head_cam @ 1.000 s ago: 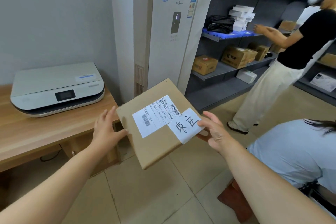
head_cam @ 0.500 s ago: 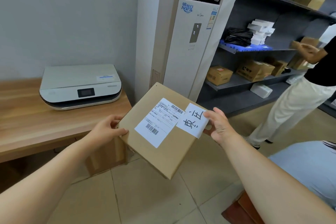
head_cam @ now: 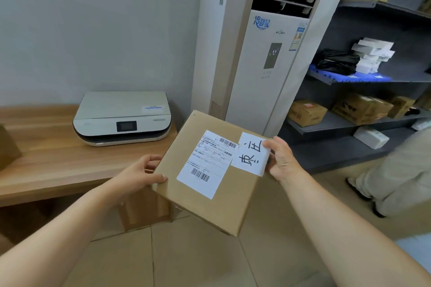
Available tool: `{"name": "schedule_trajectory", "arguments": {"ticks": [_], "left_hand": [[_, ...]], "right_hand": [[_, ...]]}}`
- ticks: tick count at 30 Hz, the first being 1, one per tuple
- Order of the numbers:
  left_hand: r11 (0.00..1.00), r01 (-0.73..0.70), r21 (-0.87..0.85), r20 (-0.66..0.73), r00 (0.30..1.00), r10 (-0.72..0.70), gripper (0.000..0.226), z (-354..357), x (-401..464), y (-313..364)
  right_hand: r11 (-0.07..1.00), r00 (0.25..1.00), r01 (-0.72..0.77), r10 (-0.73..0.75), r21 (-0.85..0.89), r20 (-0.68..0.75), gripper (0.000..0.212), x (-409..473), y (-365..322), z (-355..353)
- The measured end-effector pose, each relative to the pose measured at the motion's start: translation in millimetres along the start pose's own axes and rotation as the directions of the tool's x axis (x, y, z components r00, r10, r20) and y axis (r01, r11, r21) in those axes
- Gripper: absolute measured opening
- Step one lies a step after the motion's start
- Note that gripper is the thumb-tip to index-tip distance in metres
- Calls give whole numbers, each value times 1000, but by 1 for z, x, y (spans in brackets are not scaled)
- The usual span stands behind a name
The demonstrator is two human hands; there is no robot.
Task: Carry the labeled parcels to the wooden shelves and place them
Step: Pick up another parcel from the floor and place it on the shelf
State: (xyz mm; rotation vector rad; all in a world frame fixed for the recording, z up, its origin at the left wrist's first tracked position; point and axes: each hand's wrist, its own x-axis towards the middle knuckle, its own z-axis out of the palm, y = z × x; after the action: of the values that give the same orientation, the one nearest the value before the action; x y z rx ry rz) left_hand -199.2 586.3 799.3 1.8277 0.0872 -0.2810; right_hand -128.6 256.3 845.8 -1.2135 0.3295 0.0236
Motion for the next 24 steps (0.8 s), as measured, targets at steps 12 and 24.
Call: {"name": "schedule_trajectory", "arguments": {"ticks": [12,24], "left_hand": [[985,109,-137,-87,989,-122,121,26,64,22],[907,5,-421,-437,875,-208,85,51,66,20]], "right_hand": [[998,988,-64,66,-18,138,34,147,-28,8],[975,905,34,63,-220,420,85,198,-17,72]]}}
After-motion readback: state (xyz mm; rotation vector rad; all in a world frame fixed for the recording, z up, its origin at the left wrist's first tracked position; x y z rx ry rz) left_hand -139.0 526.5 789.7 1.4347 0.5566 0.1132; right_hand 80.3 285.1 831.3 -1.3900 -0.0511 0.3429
